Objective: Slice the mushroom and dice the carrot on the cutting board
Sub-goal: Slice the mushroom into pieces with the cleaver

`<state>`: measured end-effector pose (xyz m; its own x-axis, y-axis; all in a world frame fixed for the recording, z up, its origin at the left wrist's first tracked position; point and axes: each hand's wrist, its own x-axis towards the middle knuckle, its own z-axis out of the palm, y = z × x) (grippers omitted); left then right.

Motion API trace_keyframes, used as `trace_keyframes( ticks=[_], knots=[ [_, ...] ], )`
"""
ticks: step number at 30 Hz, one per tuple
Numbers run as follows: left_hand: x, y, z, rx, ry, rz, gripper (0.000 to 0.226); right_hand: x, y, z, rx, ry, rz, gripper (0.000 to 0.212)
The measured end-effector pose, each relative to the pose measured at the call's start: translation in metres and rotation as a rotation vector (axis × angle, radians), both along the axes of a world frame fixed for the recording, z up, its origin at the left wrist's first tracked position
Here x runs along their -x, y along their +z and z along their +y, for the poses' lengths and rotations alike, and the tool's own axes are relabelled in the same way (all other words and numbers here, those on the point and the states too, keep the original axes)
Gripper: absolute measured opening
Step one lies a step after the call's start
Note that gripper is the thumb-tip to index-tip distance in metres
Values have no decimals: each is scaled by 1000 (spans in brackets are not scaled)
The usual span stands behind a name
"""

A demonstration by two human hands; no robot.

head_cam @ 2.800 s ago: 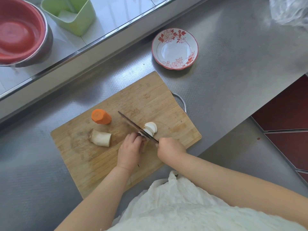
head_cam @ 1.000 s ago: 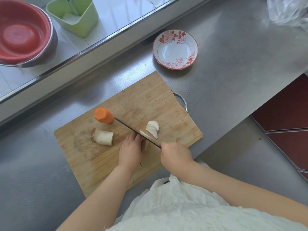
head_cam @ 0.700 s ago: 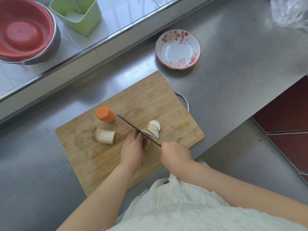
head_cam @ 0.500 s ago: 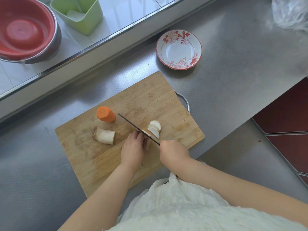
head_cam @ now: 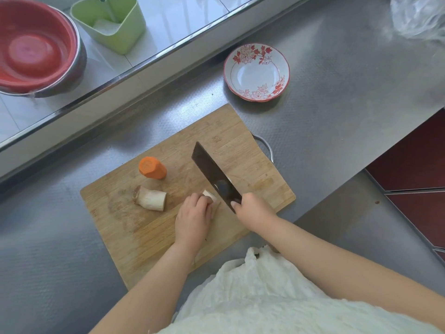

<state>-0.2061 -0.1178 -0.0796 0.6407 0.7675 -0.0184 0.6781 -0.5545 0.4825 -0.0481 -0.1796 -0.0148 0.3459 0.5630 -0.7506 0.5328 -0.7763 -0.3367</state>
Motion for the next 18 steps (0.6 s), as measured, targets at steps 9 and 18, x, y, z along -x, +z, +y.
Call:
trace_keyframes(
  ticks=[9, 18],
  knots=[
    [-1, 1, 0, 60, 19, 18, 28, 21, 19, -29, -32, 322, -209, 22],
    [1, 1, -2, 68, 40, 15, 16, 28, 27, -28, -3, 335, -212, 22]
  ],
)
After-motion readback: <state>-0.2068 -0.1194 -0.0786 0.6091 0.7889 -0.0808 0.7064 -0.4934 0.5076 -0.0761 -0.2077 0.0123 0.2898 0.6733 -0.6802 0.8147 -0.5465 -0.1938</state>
